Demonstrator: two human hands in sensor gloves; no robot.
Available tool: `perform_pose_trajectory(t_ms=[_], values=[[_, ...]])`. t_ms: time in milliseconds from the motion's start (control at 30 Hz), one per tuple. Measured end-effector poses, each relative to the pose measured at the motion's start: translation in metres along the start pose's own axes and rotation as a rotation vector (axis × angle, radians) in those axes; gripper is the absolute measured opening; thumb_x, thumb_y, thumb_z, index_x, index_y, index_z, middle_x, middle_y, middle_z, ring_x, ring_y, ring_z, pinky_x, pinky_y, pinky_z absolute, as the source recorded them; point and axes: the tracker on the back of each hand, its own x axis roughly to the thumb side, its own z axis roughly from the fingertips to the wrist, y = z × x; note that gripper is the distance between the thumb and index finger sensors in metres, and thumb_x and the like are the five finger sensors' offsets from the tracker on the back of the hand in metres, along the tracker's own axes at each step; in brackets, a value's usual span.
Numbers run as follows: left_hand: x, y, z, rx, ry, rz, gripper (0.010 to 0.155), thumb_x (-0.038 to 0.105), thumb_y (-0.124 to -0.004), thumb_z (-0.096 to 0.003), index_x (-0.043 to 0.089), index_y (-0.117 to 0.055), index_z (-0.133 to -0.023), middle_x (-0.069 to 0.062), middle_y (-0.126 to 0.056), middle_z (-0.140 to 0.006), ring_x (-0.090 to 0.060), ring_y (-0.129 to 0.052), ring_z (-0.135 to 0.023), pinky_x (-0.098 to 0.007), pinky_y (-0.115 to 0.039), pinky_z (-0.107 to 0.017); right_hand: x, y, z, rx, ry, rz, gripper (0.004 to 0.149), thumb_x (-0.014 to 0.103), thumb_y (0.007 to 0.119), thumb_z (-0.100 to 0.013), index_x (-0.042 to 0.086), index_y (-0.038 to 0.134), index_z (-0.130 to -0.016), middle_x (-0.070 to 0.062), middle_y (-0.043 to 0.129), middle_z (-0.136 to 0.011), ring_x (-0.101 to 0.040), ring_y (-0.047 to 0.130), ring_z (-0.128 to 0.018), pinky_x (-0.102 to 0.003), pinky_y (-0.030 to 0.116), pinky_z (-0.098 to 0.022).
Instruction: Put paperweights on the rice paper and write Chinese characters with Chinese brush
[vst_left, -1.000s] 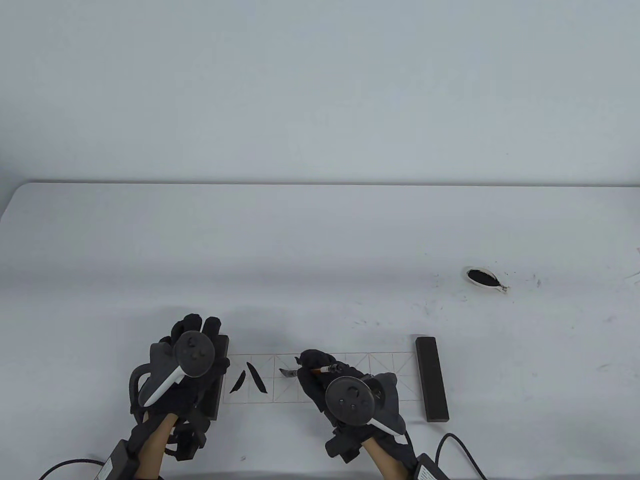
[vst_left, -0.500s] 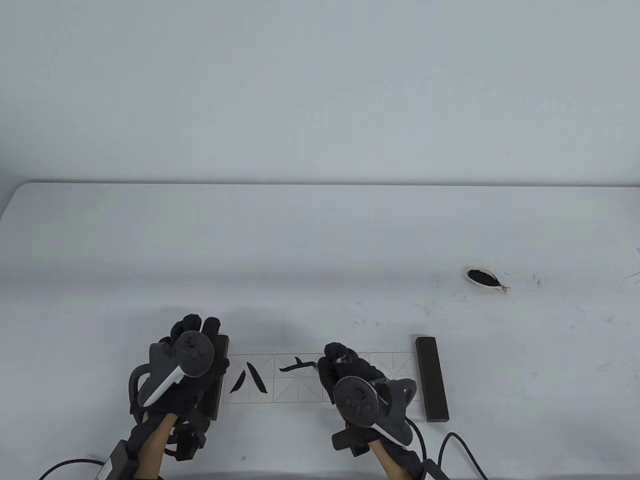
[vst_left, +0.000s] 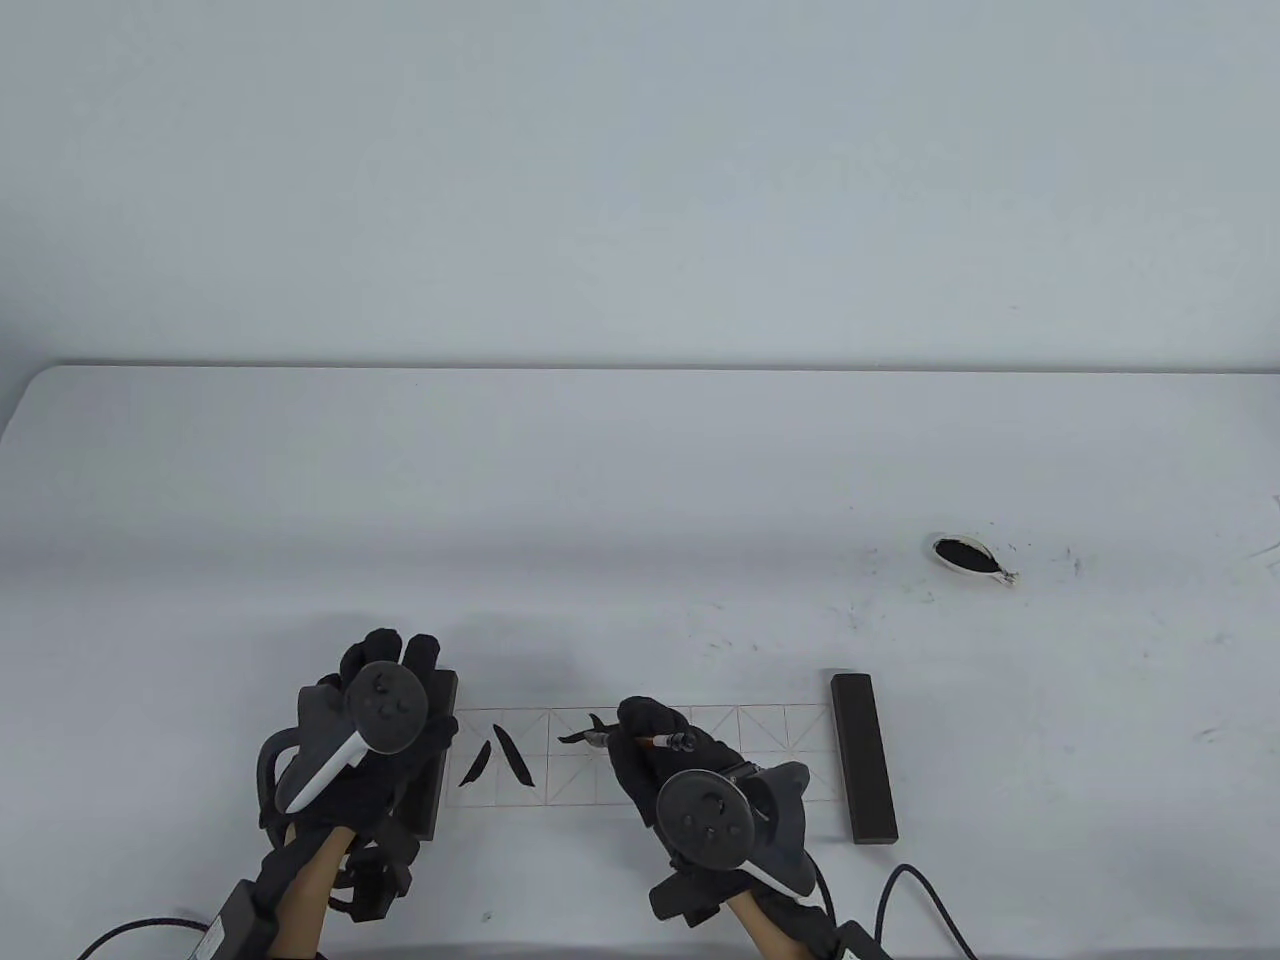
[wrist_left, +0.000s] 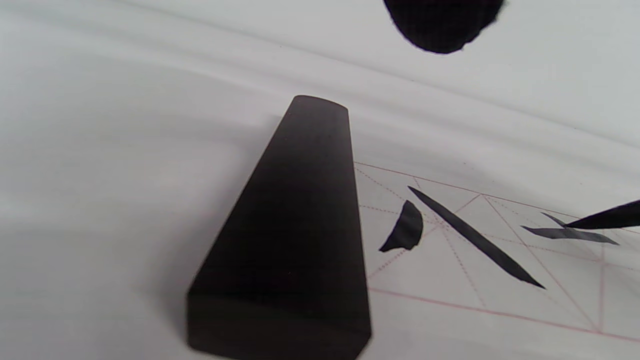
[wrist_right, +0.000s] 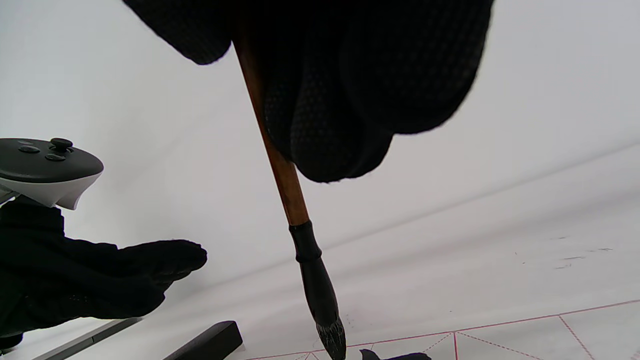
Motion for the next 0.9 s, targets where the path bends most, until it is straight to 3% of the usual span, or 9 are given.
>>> perform_pose_trajectory(t_ms=[367, 533, 667, 900], values=[[0.0, 0.0, 0.0, -0.004, 0.0, -0.002, 0.083, 0.052, -0.059, -0.0534, 0.038, -0.009, -0.118, -0.007, -0.003, -0.126, -0.037, -0.011, -0.12, -0.053, -0.013, -0.085, 0.006, -0.001, 0.0, 0.08, -0.036, -0.004, 0.043, 0.038, 0.067, -0.056, 0.008, 0.075, -0.086, -0.014, 0.095, -0.068, -0.024, 0.101, -0.047, -0.031, 0.087, -0.03], [0.0, 0.0, 0.0, -0.004, 0.0, -0.002, 0.083, 0.052, -0.059, -0.0534, 0.038, -0.009, -0.118, -0.007, -0.003, -0.126, -0.038, -0.01, -0.12, -0.053, -0.013, -0.085, 0.012, -0.003, 0.001, 0.14, -0.064, -0.095, 0.042, 0.038, 0.067, -0.056, 0.008, 0.076, -0.085, -0.014, 0.096, -0.067, -0.023, 0.101, -0.046, -0.03, 0.087, -0.029], [0.0, 0.0, 0.0, -0.004, 0.0, -0.002, 0.083, 0.052, -0.059, -0.0533, 0.038, -0.009, -0.118, -0.007, -0.003, -0.126, -0.038, -0.01, -0.12, -0.053, -0.013, -0.085, 0.005, -0.009, -0.001, 0.101, -0.029, -0.159, 0.043, 0.038, 0.067, -0.056, 0.008, 0.076, -0.085, -0.014, 0.096, -0.067, -0.023, 0.101, -0.046, -0.03, 0.087, -0.029], [0.0, 0.0, 0.0, -0.006, -0.001, 0.0, 0.083, 0.052, -0.059, -0.0533, 0.039, -0.009, -0.117, -0.007, -0.003, -0.126, -0.037, -0.011, -0.12, -0.053, -0.013, -0.085, -0.009, -0.009, -0.004, 0.064, 0.021, -0.075, 0.044, 0.038, 0.067, -0.056, 0.008, 0.074, -0.087, -0.015, 0.094, -0.07, -0.024, 0.1, -0.049, -0.031, 0.087, -0.031]])
